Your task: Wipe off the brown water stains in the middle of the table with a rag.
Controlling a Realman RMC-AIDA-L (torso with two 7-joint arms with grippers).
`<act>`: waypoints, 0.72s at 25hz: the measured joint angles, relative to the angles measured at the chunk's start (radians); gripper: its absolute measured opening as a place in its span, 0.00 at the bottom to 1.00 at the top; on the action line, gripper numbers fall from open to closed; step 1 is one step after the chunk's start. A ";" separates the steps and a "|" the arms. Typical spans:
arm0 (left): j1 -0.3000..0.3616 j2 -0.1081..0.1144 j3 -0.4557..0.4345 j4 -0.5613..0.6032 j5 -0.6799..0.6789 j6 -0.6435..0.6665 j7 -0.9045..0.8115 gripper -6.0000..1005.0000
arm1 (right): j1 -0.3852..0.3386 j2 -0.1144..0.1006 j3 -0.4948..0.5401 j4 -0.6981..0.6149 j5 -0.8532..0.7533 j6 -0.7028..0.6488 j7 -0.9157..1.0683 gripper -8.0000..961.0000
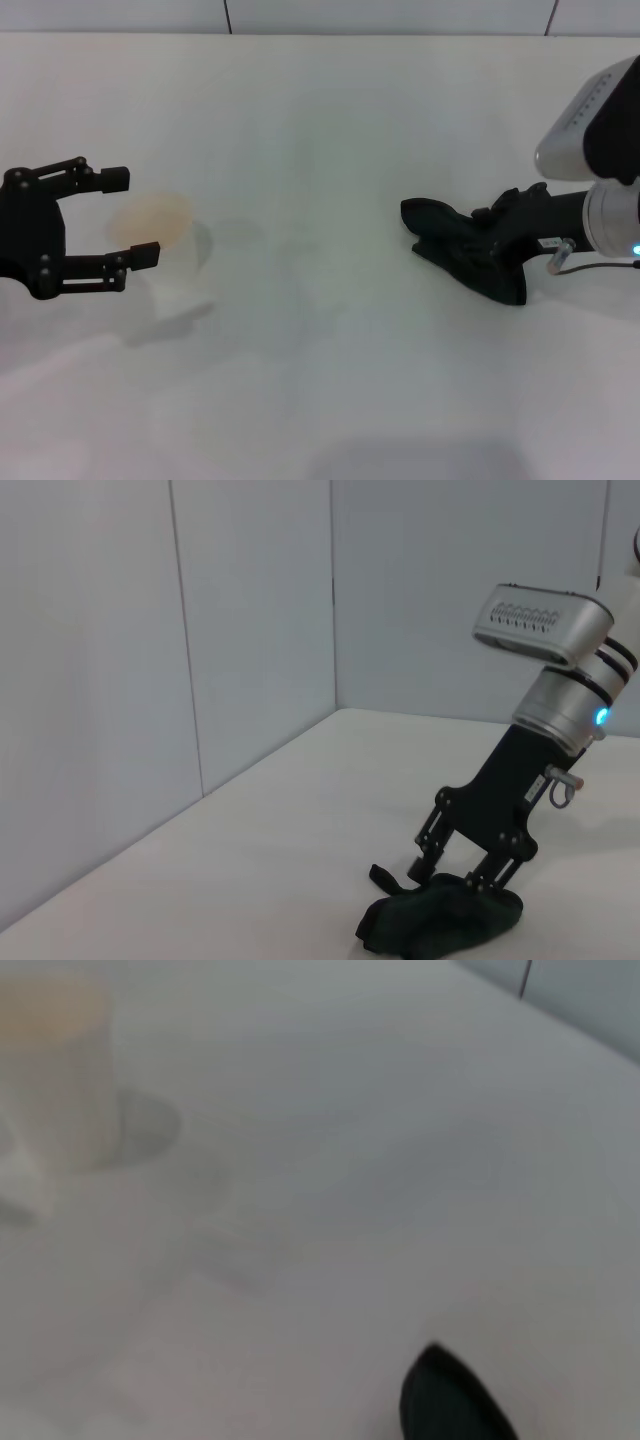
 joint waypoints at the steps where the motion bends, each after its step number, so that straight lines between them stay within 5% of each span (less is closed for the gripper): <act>1: 0.000 0.000 -0.001 0.000 0.000 0.000 0.002 0.88 | -0.002 0.000 0.009 -0.003 0.017 0.000 -0.010 0.33; 6: 0.000 0.001 -0.019 0.000 0.000 0.000 0.002 0.88 | -0.016 0.000 0.053 -0.011 0.117 -0.003 -0.103 0.44; 14: 0.002 0.001 -0.053 -0.007 0.000 0.001 0.011 0.88 | -0.063 0.000 0.172 0.010 0.334 -0.070 -0.350 0.87; 18: 0.010 -0.003 -0.053 -0.010 -0.014 0.001 0.012 0.88 | -0.069 -0.001 0.263 0.073 0.462 -0.166 -0.500 0.86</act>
